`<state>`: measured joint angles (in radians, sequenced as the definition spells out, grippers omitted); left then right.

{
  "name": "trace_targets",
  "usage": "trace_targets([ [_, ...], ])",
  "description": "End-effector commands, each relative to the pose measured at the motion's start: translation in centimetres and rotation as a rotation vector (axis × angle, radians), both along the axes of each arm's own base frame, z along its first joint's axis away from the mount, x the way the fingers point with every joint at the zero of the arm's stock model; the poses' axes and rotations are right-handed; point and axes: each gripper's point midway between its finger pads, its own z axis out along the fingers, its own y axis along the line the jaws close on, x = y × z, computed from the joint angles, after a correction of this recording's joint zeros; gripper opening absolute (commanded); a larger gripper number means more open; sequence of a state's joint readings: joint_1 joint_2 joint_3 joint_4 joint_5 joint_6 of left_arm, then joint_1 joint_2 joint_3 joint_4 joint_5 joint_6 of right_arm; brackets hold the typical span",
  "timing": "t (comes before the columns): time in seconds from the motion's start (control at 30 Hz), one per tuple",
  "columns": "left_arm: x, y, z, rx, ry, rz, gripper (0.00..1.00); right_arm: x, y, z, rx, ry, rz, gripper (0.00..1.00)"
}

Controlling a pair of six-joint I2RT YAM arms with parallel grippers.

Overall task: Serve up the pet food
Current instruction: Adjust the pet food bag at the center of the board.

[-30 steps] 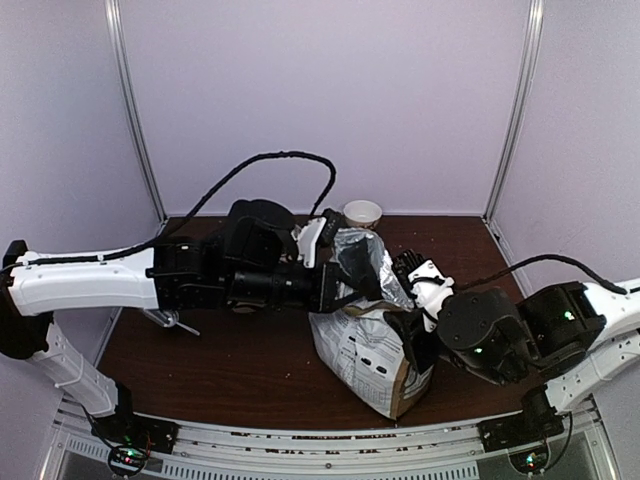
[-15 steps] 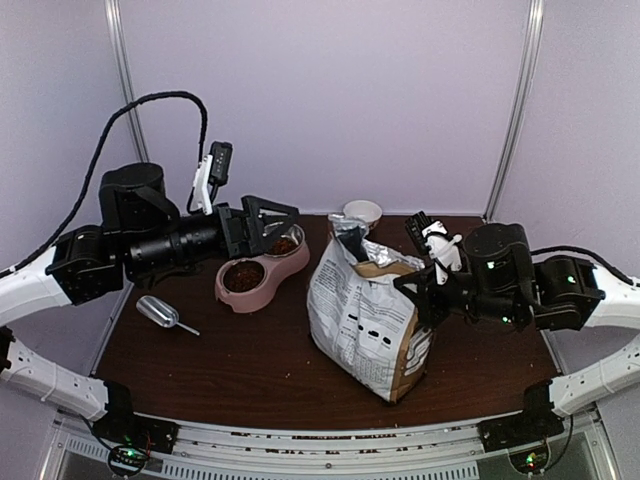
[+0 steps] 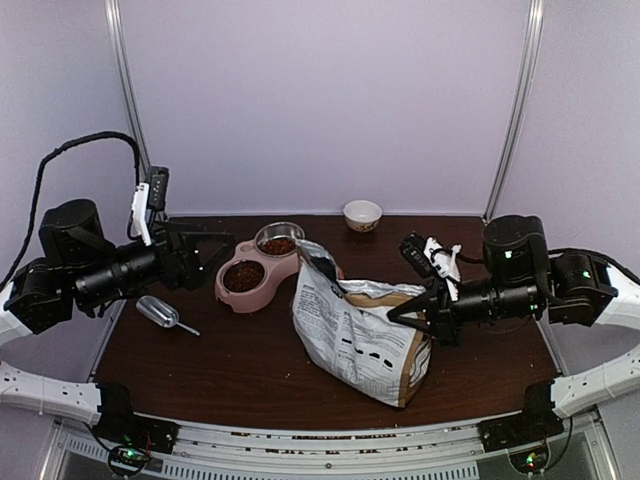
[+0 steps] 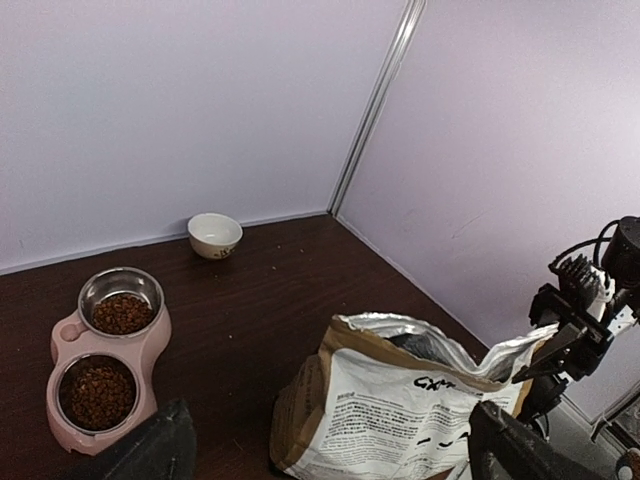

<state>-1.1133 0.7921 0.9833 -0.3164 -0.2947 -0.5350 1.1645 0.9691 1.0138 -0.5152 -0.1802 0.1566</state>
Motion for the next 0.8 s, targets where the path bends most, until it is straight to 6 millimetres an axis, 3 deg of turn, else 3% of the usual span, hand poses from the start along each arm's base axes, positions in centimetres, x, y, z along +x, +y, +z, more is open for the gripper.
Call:
trace_targets([
  [0.0,-0.9,-0.4,-0.4,0.064,-0.082,-0.085,0.98,-5.0,-0.4,12.1,0.413,-0.105,0.272,0.00],
  [0.23,-3.0,-3.2,-2.2,0.171,-0.193,-0.297,0.98,-6.5,-2.1,12.6,0.512,-0.065,0.408,0.00],
  [0.5,-2.0,-5.6,-6.0,0.197,-0.192,-0.417,0.98,-6.9,-2.1,10.4,0.497,0.056,0.558,0.00],
  [0.77,-3.4,-8.5,-5.8,0.173,-0.199,-0.607,0.97,-6.8,-2.4,8.6,0.461,0.110,0.616,0.00],
])
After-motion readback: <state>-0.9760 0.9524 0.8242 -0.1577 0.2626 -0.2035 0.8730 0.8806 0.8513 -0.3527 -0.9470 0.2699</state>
